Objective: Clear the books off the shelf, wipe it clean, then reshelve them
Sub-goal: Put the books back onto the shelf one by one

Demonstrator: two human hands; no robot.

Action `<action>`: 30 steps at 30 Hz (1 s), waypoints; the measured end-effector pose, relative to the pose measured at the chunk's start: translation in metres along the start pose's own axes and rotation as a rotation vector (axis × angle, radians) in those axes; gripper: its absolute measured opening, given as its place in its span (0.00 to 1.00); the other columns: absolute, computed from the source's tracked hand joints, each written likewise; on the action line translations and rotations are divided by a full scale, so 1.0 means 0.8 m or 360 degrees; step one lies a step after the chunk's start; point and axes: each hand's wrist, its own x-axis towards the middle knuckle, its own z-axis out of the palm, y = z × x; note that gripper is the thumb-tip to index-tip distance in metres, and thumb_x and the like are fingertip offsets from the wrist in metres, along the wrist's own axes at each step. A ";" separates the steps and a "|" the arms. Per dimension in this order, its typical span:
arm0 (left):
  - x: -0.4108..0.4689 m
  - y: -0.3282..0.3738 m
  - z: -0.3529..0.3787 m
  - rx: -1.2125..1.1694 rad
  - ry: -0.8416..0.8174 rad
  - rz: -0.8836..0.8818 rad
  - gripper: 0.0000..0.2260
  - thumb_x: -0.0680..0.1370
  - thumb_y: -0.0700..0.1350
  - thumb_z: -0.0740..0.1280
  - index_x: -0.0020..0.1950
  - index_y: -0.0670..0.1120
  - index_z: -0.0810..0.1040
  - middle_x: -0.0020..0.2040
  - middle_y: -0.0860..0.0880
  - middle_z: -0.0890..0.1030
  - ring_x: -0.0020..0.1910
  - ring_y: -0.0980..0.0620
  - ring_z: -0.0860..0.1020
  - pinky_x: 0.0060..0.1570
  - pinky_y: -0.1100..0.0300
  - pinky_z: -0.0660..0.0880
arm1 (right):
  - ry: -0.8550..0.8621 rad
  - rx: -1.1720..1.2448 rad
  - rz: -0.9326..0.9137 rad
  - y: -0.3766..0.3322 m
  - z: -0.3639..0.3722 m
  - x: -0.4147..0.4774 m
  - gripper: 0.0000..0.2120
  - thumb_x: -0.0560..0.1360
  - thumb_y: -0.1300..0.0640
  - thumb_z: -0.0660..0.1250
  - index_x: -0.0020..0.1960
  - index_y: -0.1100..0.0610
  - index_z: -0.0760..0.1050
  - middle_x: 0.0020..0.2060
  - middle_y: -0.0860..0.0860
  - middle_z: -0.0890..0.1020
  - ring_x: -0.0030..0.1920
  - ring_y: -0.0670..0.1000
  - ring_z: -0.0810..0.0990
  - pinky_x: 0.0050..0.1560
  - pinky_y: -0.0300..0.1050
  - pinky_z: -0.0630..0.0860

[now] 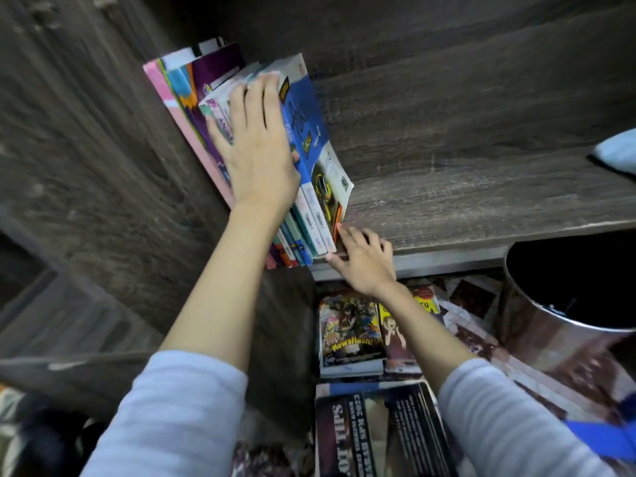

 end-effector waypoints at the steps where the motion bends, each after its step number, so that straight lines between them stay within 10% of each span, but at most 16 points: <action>1: -0.005 0.000 0.000 0.0023 -0.0017 0.0031 0.39 0.75 0.46 0.67 0.78 0.45 0.46 0.78 0.48 0.50 0.77 0.47 0.46 0.71 0.40 0.43 | 0.0101 0.0040 -0.0079 0.006 0.000 -0.006 0.29 0.79 0.42 0.56 0.76 0.53 0.56 0.74 0.52 0.62 0.72 0.55 0.59 0.68 0.50 0.56; 6: -0.098 -0.015 0.036 -0.0255 0.0296 0.0309 0.27 0.75 0.45 0.63 0.74 0.46 0.63 0.74 0.45 0.64 0.73 0.47 0.60 0.69 0.46 0.55 | 0.0790 -0.0054 -0.0464 0.020 0.009 -0.057 0.18 0.71 0.51 0.61 0.58 0.58 0.70 0.50 0.60 0.78 0.51 0.57 0.71 0.49 0.51 0.68; 14: -0.311 -0.033 0.167 -0.0639 -0.0630 0.0412 0.10 0.75 0.46 0.59 0.47 0.46 0.78 0.42 0.49 0.79 0.40 0.47 0.79 0.35 0.58 0.77 | -0.0293 -0.0451 -0.0298 0.089 0.130 -0.184 0.14 0.68 0.48 0.58 0.47 0.55 0.74 0.41 0.53 0.77 0.38 0.54 0.77 0.38 0.47 0.72; 17: -0.364 -0.031 0.206 -0.0558 -0.1328 0.0251 0.11 0.79 0.47 0.58 0.56 0.48 0.77 0.55 0.50 0.79 0.54 0.49 0.78 0.47 0.57 0.75 | -0.0874 -0.0549 -0.0091 0.127 0.171 -0.219 0.22 0.72 0.45 0.56 0.54 0.59 0.78 0.51 0.57 0.79 0.50 0.59 0.79 0.48 0.50 0.76; 20: -0.399 -0.029 0.238 -0.0436 -0.1761 0.0204 0.17 0.81 0.51 0.57 0.68 0.49 0.69 0.66 0.50 0.72 0.64 0.49 0.72 0.57 0.57 0.71 | -0.1221 -0.0541 0.0052 0.148 0.196 -0.227 0.33 0.78 0.40 0.54 0.75 0.60 0.56 0.74 0.57 0.59 0.74 0.57 0.56 0.71 0.53 0.56; 30: -0.429 -0.015 0.323 -0.0181 -0.2271 0.0467 0.42 0.75 0.62 0.64 0.78 0.43 0.46 0.78 0.45 0.51 0.76 0.47 0.52 0.71 0.52 0.56 | -0.1431 -0.0359 0.0170 0.144 0.260 -0.170 0.50 0.72 0.36 0.64 0.77 0.59 0.39 0.77 0.54 0.44 0.77 0.54 0.42 0.75 0.51 0.42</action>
